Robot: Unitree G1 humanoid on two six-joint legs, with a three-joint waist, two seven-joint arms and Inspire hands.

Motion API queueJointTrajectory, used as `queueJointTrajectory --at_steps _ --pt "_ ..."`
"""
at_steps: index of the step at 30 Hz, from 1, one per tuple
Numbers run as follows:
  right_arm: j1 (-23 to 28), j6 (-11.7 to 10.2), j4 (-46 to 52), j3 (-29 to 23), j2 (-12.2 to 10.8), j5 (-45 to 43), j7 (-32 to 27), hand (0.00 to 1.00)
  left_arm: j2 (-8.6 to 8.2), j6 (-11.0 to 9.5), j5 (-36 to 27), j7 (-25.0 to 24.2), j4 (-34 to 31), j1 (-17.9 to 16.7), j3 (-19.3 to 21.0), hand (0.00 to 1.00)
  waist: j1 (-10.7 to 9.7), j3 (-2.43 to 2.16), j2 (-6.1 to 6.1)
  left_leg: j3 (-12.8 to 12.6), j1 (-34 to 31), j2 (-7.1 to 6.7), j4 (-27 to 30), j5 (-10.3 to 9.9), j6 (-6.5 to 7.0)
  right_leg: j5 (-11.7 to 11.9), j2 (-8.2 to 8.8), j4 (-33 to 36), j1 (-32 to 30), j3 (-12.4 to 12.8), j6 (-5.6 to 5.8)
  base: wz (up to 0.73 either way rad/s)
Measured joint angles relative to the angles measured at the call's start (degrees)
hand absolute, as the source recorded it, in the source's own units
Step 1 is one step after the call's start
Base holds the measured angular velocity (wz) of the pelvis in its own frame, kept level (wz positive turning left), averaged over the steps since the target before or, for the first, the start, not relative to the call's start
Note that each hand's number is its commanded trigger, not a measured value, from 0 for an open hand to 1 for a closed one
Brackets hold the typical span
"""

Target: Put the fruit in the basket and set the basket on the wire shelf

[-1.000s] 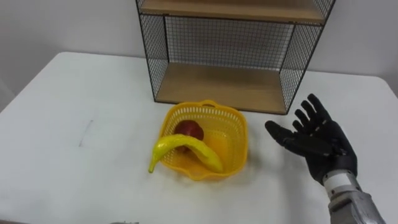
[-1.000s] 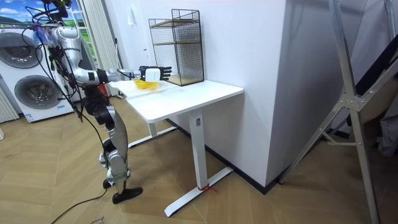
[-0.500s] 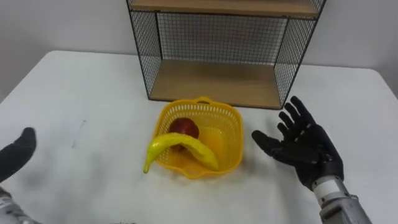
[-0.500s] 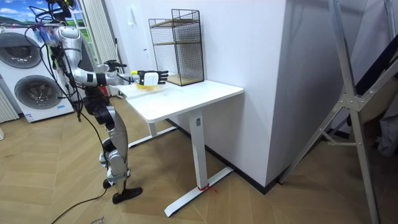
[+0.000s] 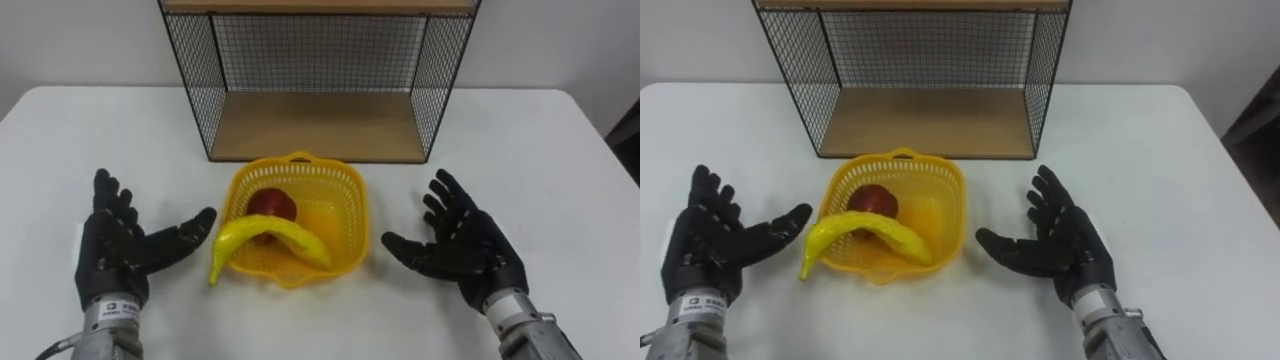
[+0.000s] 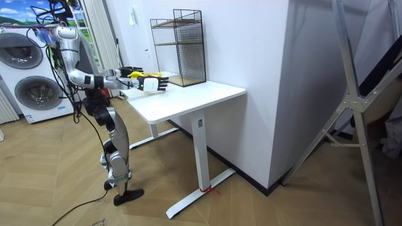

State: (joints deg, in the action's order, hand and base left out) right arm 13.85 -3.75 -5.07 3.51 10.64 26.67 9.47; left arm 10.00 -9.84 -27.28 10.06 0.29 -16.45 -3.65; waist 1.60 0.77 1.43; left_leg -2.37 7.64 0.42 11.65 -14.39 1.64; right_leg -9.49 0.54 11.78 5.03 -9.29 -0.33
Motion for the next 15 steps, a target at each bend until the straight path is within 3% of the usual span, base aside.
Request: queueJointTrajectory --at_steps 8,15 --pt "-1.3 -0.7 0.0 0.0 -1.9 -0.2 1.7 0.0 -0.08 0.0 -0.3 -5.9 3.8 0.7 -0.5 0.0 -1.0 0.1 -0.31 -0.3 0.0 0.01 0.0 0.0 0.04 0.0 0.13 0.3 0.0 -0.1 0.0 0.0" --pt "-1.4 -2.5 -1.8 0.2 -2.1 -0.2 3.0 0.0 -0.13 0.0 -0.3 -8.9 5.8 0.8 -1.0 0.0 -1.4 0.15 -0.66 -0.6 0.3 0.11 0.0 0.0 0.04 0.0 0.05 0.5 -0.1 0.7 0.0 -0.03"
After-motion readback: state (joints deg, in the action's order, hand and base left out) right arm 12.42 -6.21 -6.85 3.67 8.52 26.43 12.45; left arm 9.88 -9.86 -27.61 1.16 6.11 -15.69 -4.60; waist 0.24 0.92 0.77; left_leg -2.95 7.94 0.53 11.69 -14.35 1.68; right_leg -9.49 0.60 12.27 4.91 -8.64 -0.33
